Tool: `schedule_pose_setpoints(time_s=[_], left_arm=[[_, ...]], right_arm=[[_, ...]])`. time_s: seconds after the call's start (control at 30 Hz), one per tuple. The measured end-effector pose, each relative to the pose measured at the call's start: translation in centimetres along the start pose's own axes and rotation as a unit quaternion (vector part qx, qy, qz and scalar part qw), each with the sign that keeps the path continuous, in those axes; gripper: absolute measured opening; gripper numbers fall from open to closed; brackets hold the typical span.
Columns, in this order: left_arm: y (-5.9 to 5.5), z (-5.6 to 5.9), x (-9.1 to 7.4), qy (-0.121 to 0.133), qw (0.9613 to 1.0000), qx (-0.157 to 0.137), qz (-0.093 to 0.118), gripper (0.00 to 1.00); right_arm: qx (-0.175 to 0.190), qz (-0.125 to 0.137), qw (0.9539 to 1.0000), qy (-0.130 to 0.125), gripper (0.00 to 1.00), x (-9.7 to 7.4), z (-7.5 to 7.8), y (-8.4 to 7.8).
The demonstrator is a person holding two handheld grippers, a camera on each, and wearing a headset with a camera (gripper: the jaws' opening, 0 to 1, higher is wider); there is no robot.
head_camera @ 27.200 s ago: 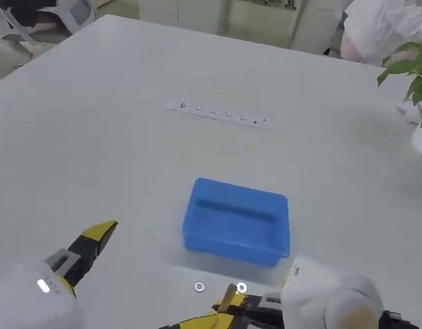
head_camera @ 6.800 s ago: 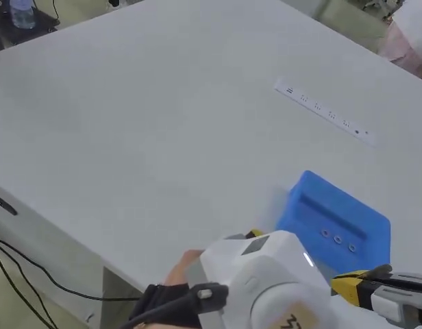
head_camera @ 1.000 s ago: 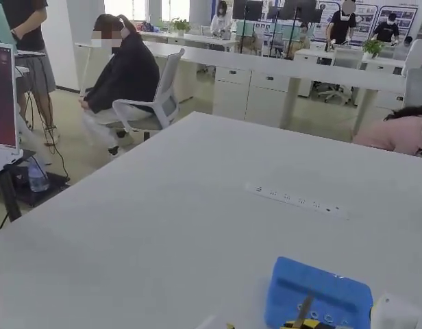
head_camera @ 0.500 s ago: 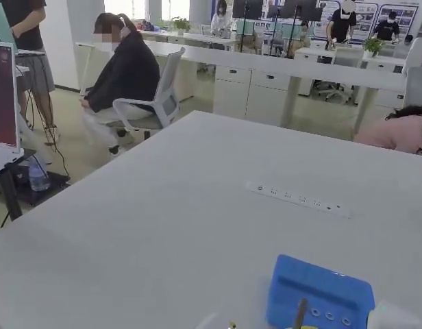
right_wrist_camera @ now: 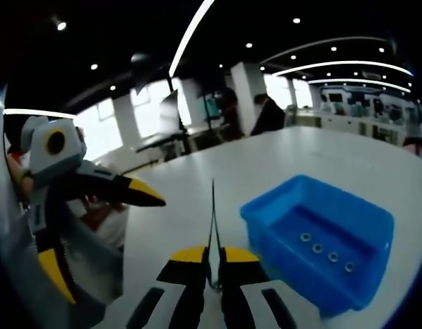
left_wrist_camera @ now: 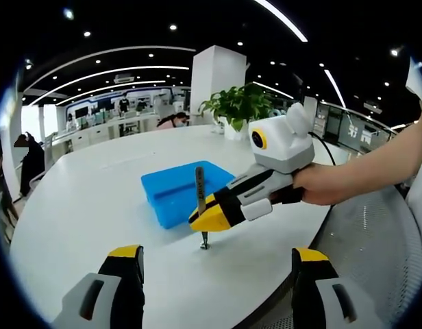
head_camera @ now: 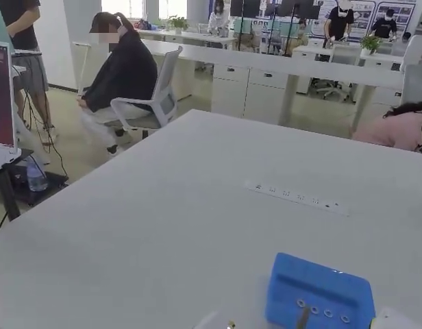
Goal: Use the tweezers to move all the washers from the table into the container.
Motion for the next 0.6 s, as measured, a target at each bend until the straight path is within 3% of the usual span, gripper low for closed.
schedule_pose_setpoints(time_s=[0.3,0.43,0.6], left_arm=[[-0.3,-0.1,0.2,0.001,1.0000,-0.003,-0.004,0.90],[-0.5,0.0,0.3,-0.003,0.9999,-0.002,-0.012,0.90],[-0.3,0.0,0.2,-0.005,0.9999,-0.010,-0.006,0.91]], right_arm=[[-0.081,-0.031,0.9962,0.002,0.05,0.2,-1.3,-0.3],[-0.095,-0.038,0.9948,0.001,0.05,0.5,-1.6,-0.3],[-0.121,-0.051,0.9913,0.004,0.04,0.5,-1.7,-0.4]])
Point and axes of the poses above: the centre of the closed fingertips' face, and the gripper's own axes: x roughly forward along the fingers, z roughly to its right, y roughly out of its top, the point moved 3 cm from there along -x, roughly backward along the fingers, and after that the axes turned 4 degrees about x, right-handed, at the moved point
